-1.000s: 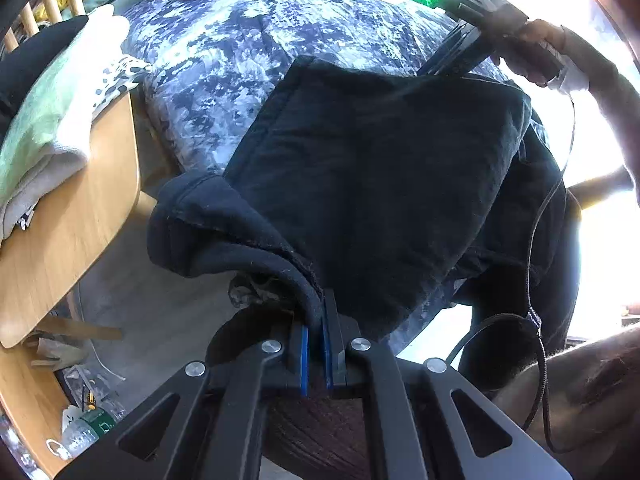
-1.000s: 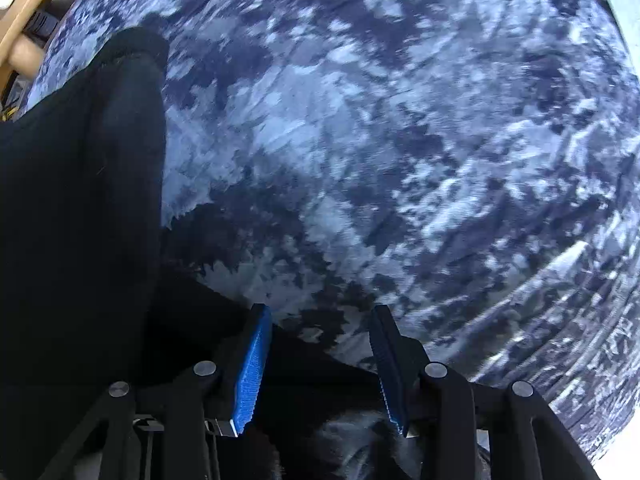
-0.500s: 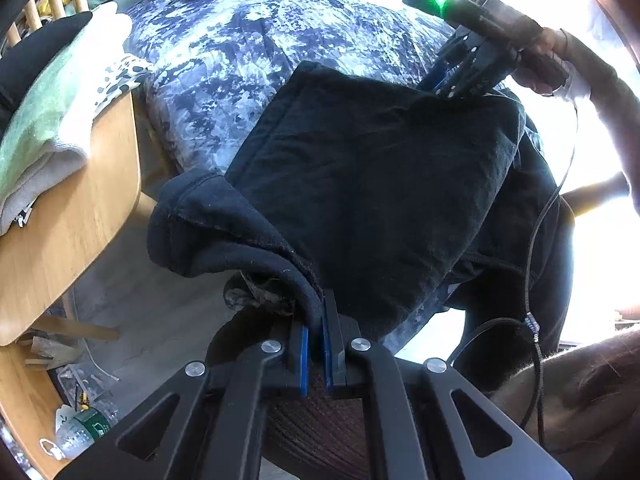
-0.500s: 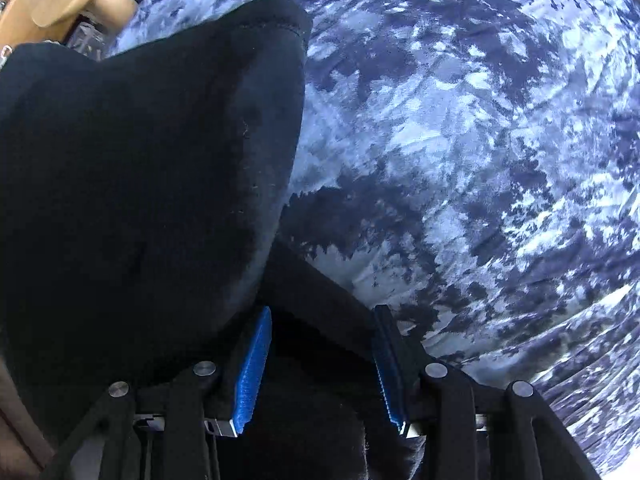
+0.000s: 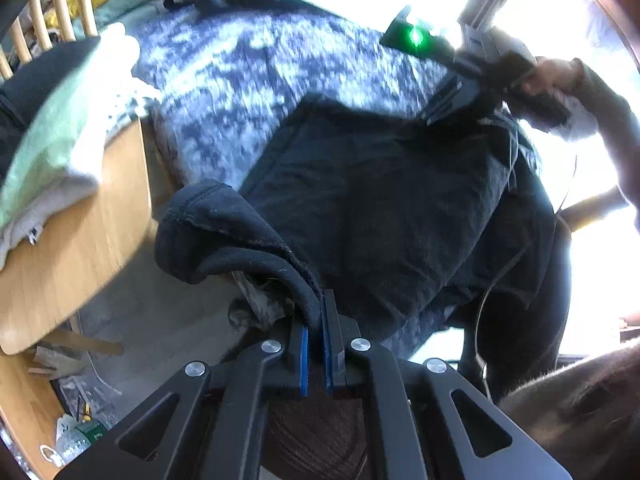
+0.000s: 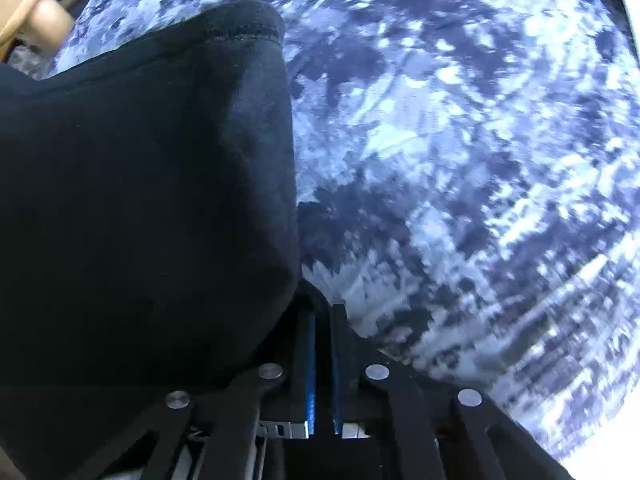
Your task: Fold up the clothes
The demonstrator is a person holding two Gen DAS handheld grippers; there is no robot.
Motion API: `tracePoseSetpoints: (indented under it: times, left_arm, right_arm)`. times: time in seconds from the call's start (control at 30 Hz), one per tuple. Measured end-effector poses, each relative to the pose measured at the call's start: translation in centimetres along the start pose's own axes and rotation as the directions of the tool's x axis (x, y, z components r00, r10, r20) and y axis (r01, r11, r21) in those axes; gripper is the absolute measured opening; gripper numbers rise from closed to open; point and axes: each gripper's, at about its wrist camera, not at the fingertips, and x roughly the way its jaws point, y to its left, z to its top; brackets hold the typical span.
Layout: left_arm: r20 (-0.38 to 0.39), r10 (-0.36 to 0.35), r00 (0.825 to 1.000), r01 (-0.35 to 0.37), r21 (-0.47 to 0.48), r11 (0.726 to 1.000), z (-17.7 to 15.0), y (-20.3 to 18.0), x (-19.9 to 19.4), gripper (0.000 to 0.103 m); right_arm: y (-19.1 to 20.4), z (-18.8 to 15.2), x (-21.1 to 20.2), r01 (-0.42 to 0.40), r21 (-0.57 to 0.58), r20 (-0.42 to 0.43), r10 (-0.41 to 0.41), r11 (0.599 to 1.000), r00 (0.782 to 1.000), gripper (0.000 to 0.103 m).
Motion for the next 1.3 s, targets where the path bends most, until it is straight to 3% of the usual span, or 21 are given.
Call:
tracePoseSetpoints:
  times: [0.17,0.33,0.43,0.5,0.67,0.8,0.97,1.03,1.1,1.2,1.3]
  left_arm:
    - [0.067,0.034,0.997,-0.035,0.007,0.999,2.0,0.5,-0.9,0.005]
    - [0.157,0.109,0.982,-0.114,0.025,0.993,5.9,1.0,-0.9,0.005]
    - [0.211,0.138,0.968,-0.143,0.006,0.99,8.9,1.5,-0.5,0.005]
    - [0.246,0.14,0.959,-0.146,0.003,0.989,10.7,1.5,-0.4,0.005]
    - [0.34,0.214,0.916,-0.237,0.026,0.971,15.3,0.5,0.2,0.005]
    - [0.316,0.132,0.94,-0.126,-0.037,0.991,17.6,2.3,1.8,0.006]
    - [0.242,0.232,0.942,-0.185,-0.202,0.962,17.8,6.5,4.8,0.004]
    - [0.193,0.188,0.963,-0.138,-0.249,0.959,17.6,8.0,6.3,0.004]
    - [0.166,0.196,0.966,-0.153,-0.243,0.958,17.7,7.7,7.1,0.004]
    - [0.094,0.278,0.956,-0.253,-0.215,0.943,18.0,7.3,8.6,0.004]
    - [0.016,0.289,0.957,-0.28,-0.203,0.938,17.3,8.1,9.9,0.004]
  right_arm:
    - [-2.4,-1.8,-4.0,0.036,0.119,0.082,-0.046,0.992,0.996,0.003]
    - [-6.9,-4.2,-8.6,0.029,0.262,0.192,-0.082,0.965,0.978,0.003]
    - [-9.5,-3.6,-10.8,-0.004,0.377,0.273,-0.107,0.926,0.956,0.003]
    - [-8.8,-4.5,-11.4,-0.021,0.436,0.325,-0.135,0.9,0.936,0.003]
    - [-13.9,-3.8,-15.5,-0.073,0.547,0.422,-0.199,0.834,0.884,0.003]
    - [-16.9,-4.3,-17.0,-0.135,0.596,0.483,-0.219,0.792,0.848,0.003]
    - [-20.7,-7.1,-16.8,-0.119,0.706,0.461,-0.326,0.698,0.825,0.002]
    - [-21.9,-7.4,-15.3,-0.129,0.728,0.434,-0.308,0.673,0.847,0.002]
    - [-22.7,-7.2,-13.6,-0.097,0.749,0.38,-0.305,0.656,0.873,0.002]
    - [-23.4,-6.6,-10.5,-0.012,0.785,0.268,-0.322,0.619,0.908,0.002]
    - [-24.5,-7.1,-7.2,0.014,0.814,0.181,-0.276,0.58,0.944,0.002]
